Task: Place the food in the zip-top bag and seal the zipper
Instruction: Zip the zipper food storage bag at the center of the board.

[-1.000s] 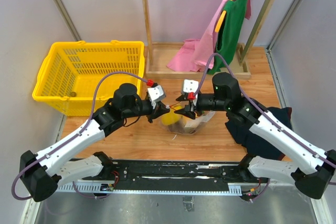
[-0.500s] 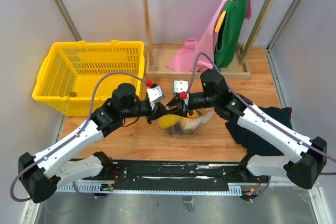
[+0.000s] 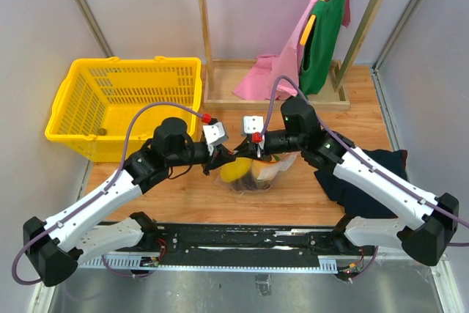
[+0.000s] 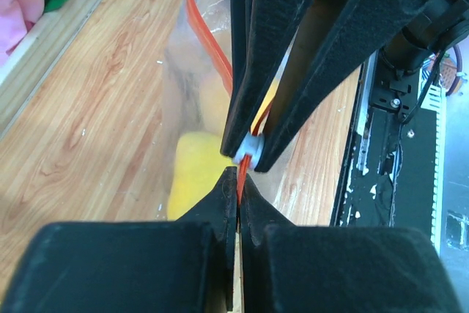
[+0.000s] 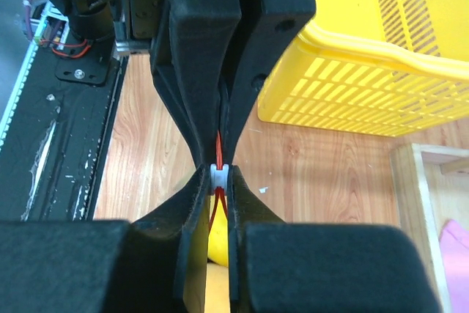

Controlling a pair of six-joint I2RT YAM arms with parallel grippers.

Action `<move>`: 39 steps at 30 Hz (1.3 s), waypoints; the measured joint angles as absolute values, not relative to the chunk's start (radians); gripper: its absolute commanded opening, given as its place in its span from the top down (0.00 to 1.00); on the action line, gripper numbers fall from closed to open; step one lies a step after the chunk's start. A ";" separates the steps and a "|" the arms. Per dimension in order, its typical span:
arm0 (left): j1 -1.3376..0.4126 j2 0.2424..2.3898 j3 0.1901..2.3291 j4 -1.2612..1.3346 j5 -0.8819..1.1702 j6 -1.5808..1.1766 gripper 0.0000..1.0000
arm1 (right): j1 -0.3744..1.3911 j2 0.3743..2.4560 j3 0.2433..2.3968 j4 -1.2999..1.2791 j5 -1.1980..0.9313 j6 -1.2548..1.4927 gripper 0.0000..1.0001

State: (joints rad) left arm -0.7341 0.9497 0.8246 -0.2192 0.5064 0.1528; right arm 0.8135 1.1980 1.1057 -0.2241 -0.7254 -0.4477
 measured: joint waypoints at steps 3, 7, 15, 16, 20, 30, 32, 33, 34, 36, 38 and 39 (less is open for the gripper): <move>-0.734 0.934 0.823 -0.215 0.501 0.152 1.00 | 0.813 1.172 1.105 -0.255 -0.694 -0.463 0.99; -0.734 0.907 0.817 -0.204 0.482 0.152 1.00 | 0.813 1.135 1.101 -0.295 -0.640 -0.484 0.99; -0.734 0.863 0.767 -0.182 0.415 0.124 1.00 | 0.813 1.069 1.055 -0.366 -0.504 -0.508 0.99; -0.734 0.857 0.760 -0.182 0.402 0.117 1.00 | 0.813 1.064 1.051 -0.374 -0.486 -0.509 0.99; -0.734 0.825 0.736 -0.182 0.346 0.095 1.00 | 0.812 1.039 1.035 -0.406 -0.402 -0.510 0.99; -0.735 0.790 0.697 -0.170 0.232 0.047 1.00 | 0.804 0.989 1.017 -0.509 -0.237 -0.486 0.99; -0.735 0.789 0.695 -0.167 0.212 0.042 1.00 | 0.804 0.980 1.016 -0.529 -0.204 -0.475 0.99; -0.735 0.788 0.695 -0.166 0.203 0.040 1.00 | 0.804 0.976 1.016 -0.536 -0.191 -0.471 0.99; -0.735 0.788 0.695 -0.165 0.193 0.036 1.00 | 0.801 0.972 1.016 -0.544 -0.177 -0.466 0.99; -0.735 0.788 0.695 -0.162 0.176 0.032 1.00 | 0.790 0.964 1.015 -0.556 -0.155 -0.455 0.99; -0.735 0.788 0.695 -0.160 0.160 0.023 1.00 | 0.776 0.954 1.010 -0.563 -0.130 -0.443 0.99; -0.735 0.787 0.695 -0.160 0.153 0.020 1.00 | 0.774 0.950 1.007 -0.566 -0.122 -0.439 0.99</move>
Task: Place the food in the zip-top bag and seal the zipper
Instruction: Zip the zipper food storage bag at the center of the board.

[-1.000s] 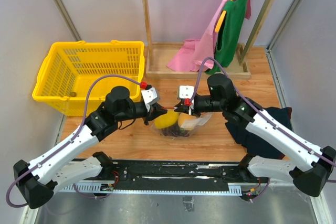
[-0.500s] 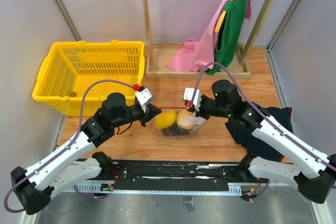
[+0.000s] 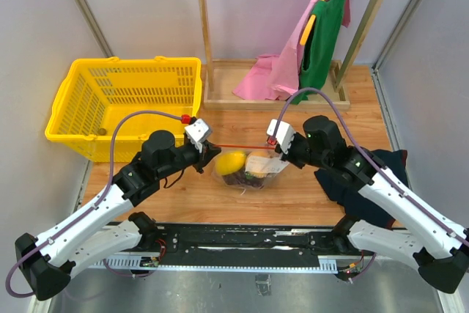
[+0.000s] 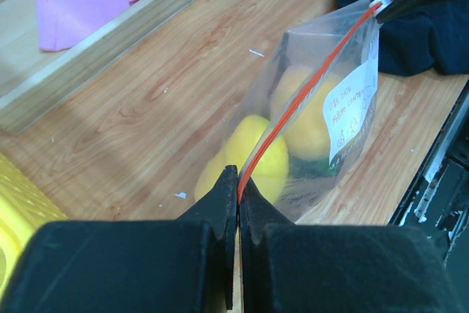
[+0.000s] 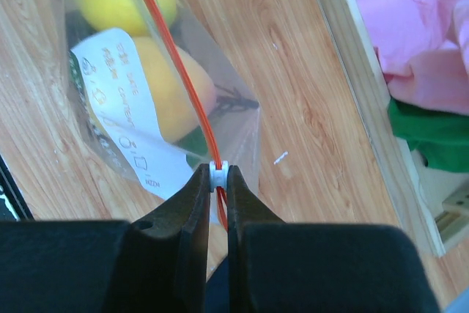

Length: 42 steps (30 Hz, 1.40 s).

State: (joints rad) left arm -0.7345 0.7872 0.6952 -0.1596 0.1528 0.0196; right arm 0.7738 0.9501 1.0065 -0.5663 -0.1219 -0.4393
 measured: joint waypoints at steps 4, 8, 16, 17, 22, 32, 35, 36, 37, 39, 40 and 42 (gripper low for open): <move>-0.735 0.787 0.695 -0.159 0.126 0.014 1.00 | 0.741 0.934 0.994 -0.583 -0.095 -0.419 0.99; -0.735 0.787 0.695 -0.160 0.101 0.012 1.00 | 0.704 0.918 0.981 -0.593 -0.074 -0.400 0.99; -0.735 0.794 0.696 -0.159 0.073 -0.001 1.00 | 0.627 0.855 0.949 -0.604 -0.032 -0.362 0.99; -0.736 0.797 0.696 -0.159 0.074 -0.003 1.00 | 0.623 0.847 0.945 -0.601 -0.031 -0.356 0.99; -0.736 0.823 0.699 -0.152 0.086 -0.009 1.00 | 0.603 0.829 0.937 -0.596 -0.017 -0.327 0.99; -0.735 0.902 0.728 -0.133 0.102 -0.016 0.92 | 0.571 0.879 0.940 -0.597 0.001 -0.258 0.99; -0.734 0.980 0.778 -0.123 0.083 -0.013 0.84 | 0.565 0.965 0.968 -0.592 0.044 -0.216 0.99; -0.734 1.008 0.799 -0.121 0.072 -0.013 0.81 | 0.563 0.997 0.980 -0.587 0.064 -0.203 0.99; -0.734 1.040 0.823 -0.120 0.057 -0.014 0.76 | 0.560 1.033 0.996 -0.583 0.088 -0.184 0.99; -0.734 1.109 0.878 -0.108 0.015 -0.016 0.69 | 0.551 1.102 1.029 -0.572 0.139 -0.144 0.99; -0.734 1.140 0.901 -0.101 -0.004 -0.017 0.66 | 0.544 1.130 1.042 -0.568 0.157 -0.126 0.99; -0.734 1.194 0.945 -0.099 -0.040 -0.019 0.61 | 0.523 1.184 1.070 -0.561 0.190 -0.083 0.99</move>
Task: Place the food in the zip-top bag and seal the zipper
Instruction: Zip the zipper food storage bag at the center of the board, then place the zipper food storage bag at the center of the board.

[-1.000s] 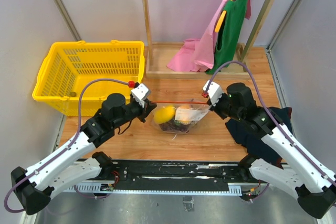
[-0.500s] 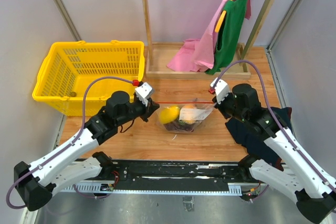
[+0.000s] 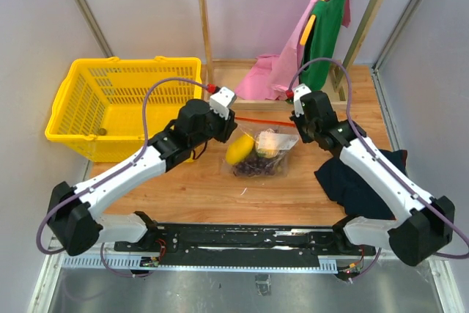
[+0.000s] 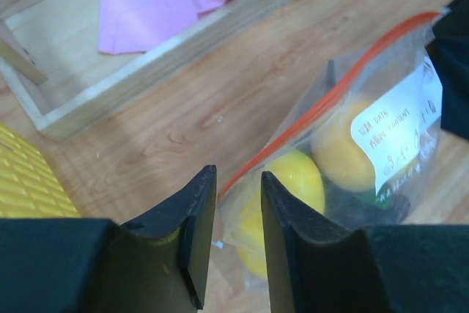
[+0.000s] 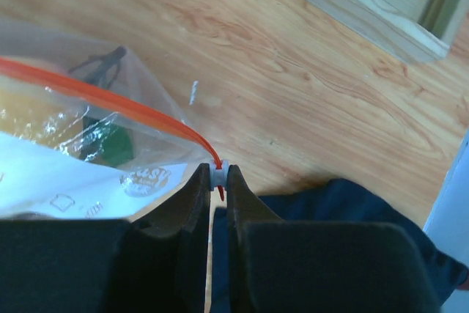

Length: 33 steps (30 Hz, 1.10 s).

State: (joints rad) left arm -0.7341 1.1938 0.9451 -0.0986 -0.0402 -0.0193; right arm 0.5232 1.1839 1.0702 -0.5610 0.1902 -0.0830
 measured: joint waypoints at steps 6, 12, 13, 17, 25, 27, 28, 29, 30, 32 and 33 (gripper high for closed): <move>-0.734 1.348 1.065 -0.084 -0.125 -0.039 0.31 | 0.472 1.310 1.119 -0.536 0.264 0.033 0.96; -0.734 1.339 1.092 -0.093 -0.175 -0.087 0.11 | 0.445 1.351 1.112 -0.519 0.311 0.104 0.86; -0.734 1.322 1.094 -0.095 -0.182 -0.096 0.09 | 0.443 1.346 1.106 -0.512 0.316 0.110 0.85; -0.734 1.222 1.097 -0.112 -0.200 -0.128 0.01 | 0.430 1.319 1.072 -0.496 0.327 0.131 0.77; -0.734 0.967 1.092 -0.131 -0.284 -0.196 0.01 | 0.424 1.161 0.995 -0.487 0.334 0.157 0.21; -0.734 0.896 1.065 -0.135 -0.322 -0.206 0.01 | 0.424 1.087 0.976 -0.487 0.334 0.153 0.09; -0.734 0.863 1.048 -0.138 -0.342 -0.208 0.01 | 0.424 1.055 0.970 -0.485 0.334 0.151 0.04; -0.734 0.831 1.031 -0.139 -0.360 -0.210 0.01 | 0.424 1.016 0.963 -0.483 0.335 0.143 0.00; -0.734 0.796 1.009 -0.141 -0.381 -0.210 0.01 | 0.424 0.972 0.957 -0.480 0.338 0.133 0.01; -0.734 0.731 0.968 -0.149 -0.418 -0.210 0.01 | 0.424 0.884 0.941 -0.471 0.349 0.118 0.02; -0.734 0.700 0.949 -0.153 -0.434 -0.209 0.01 | 0.424 0.838 0.933 -0.467 0.357 0.108 0.02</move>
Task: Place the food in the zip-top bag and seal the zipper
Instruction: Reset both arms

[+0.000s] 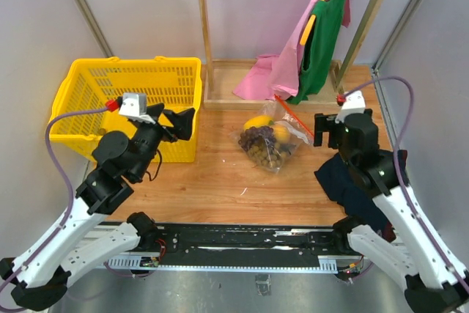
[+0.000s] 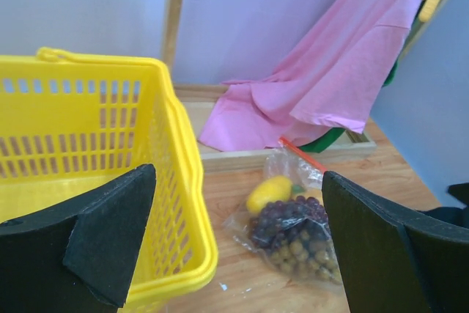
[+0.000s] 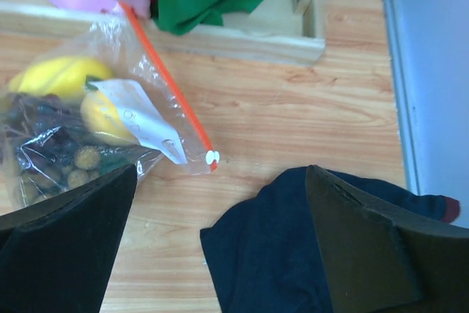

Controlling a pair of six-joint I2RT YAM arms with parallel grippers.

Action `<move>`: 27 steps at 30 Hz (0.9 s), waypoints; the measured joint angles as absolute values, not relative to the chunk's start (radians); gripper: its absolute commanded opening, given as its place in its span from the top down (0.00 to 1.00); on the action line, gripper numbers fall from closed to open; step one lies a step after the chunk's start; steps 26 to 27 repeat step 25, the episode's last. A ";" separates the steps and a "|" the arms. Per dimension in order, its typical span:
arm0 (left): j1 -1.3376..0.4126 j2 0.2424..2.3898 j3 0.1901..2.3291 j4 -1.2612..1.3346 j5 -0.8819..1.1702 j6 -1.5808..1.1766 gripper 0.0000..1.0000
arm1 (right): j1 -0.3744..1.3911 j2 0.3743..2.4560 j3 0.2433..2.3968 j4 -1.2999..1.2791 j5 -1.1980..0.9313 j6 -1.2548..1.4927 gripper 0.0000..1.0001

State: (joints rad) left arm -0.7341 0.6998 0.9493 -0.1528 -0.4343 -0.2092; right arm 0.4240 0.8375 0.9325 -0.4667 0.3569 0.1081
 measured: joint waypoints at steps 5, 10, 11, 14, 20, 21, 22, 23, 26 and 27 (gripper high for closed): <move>-0.734 0.562 0.862 -0.161 -0.514 -0.212 0.01 | 0.424 0.582 0.834 -0.381 0.399 0.065 0.02; -0.734 0.463 0.743 -0.115 -0.561 -0.246 0.01 | 0.424 0.345 0.696 -0.260 0.459 0.028 0.02; -0.734 0.454 0.717 -0.104 -0.567 -0.253 0.01 | 0.424 0.319 0.673 -0.238 0.481 0.021 0.02; -0.734 0.459 0.688 -0.097 -0.573 -0.263 0.01 | 0.424 0.310 0.650 -0.218 0.519 0.012 0.02; -0.734 0.481 0.686 -0.071 -0.583 -0.270 0.01 | 0.424 0.334 0.645 -0.210 0.549 0.001 0.02; -0.734 0.482 0.686 -0.071 -0.584 -0.270 0.01 | 0.424 0.334 0.645 -0.209 0.551 0.000 0.02; -0.734 0.485 0.686 -0.071 -0.585 -0.271 0.01 | 0.424 0.333 0.645 -0.208 0.551 -0.001 0.02; -0.734 0.487 0.686 -0.071 -0.587 -0.271 0.01 | 0.424 0.332 0.645 -0.206 0.551 -0.002 0.02; -0.734 0.487 0.686 -0.071 -0.591 -0.271 0.01 | 0.424 0.331 0.645 -0.205 0.551 -0.003 0.02; -0.734 0.487 0.686 -0.071 -0.591 -0.271 0.01 | 0.424 0.331 0.645 -0.205 0.551 -0.003 0.02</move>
